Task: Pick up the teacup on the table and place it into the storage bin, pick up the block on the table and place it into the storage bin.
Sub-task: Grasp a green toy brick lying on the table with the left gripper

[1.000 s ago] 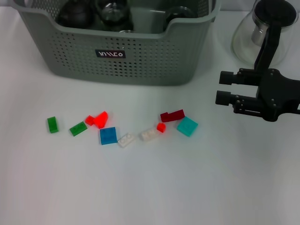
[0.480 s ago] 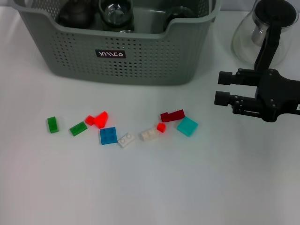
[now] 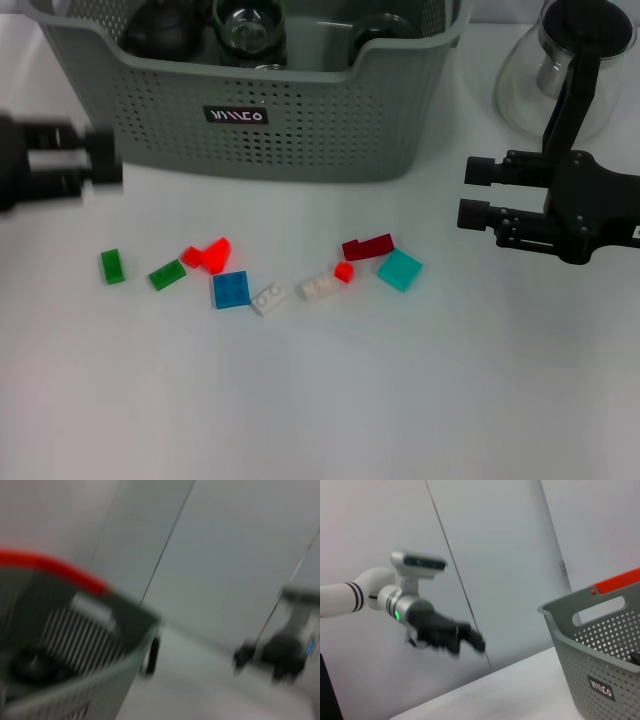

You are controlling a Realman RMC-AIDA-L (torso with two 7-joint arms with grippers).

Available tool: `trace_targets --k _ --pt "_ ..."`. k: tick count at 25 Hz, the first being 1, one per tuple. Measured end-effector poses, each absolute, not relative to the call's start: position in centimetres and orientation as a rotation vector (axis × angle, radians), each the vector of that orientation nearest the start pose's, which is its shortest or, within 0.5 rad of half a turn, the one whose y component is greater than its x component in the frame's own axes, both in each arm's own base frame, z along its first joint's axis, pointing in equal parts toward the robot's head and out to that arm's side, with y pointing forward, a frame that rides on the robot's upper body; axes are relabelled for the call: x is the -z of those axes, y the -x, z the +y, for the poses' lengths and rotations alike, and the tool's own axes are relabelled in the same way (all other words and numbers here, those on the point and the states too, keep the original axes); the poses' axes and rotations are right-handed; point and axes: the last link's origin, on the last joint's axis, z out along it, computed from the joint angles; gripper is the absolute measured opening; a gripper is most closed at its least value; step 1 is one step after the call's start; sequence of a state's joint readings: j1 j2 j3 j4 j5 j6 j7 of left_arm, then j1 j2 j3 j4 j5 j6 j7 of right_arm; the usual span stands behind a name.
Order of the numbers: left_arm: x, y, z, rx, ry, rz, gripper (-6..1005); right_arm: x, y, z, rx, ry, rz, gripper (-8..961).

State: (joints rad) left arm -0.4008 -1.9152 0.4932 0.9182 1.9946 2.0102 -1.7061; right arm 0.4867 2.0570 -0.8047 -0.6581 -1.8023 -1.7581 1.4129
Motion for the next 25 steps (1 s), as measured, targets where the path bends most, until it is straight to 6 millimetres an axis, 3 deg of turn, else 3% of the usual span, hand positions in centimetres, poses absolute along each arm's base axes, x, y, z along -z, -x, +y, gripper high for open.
trace_targets --k 6,12,25 --pt "-10.4 30.3 27.4 0.522 2.799 -0.715 497 -0.9 -24.0 30.4 -1.0 2.831 0.594 613" --pt "-9.0 30.8 27.9 0.231 2.848 -0.747 500 -0.9 -24.0 30.4 -1.001 2.829 0.595 614" --pt "-8.0 26.6 30.0 -0.372 2.776 -0.634 515 -0.7 -23.5 30.7 -1.009 2.839 0.583 613"
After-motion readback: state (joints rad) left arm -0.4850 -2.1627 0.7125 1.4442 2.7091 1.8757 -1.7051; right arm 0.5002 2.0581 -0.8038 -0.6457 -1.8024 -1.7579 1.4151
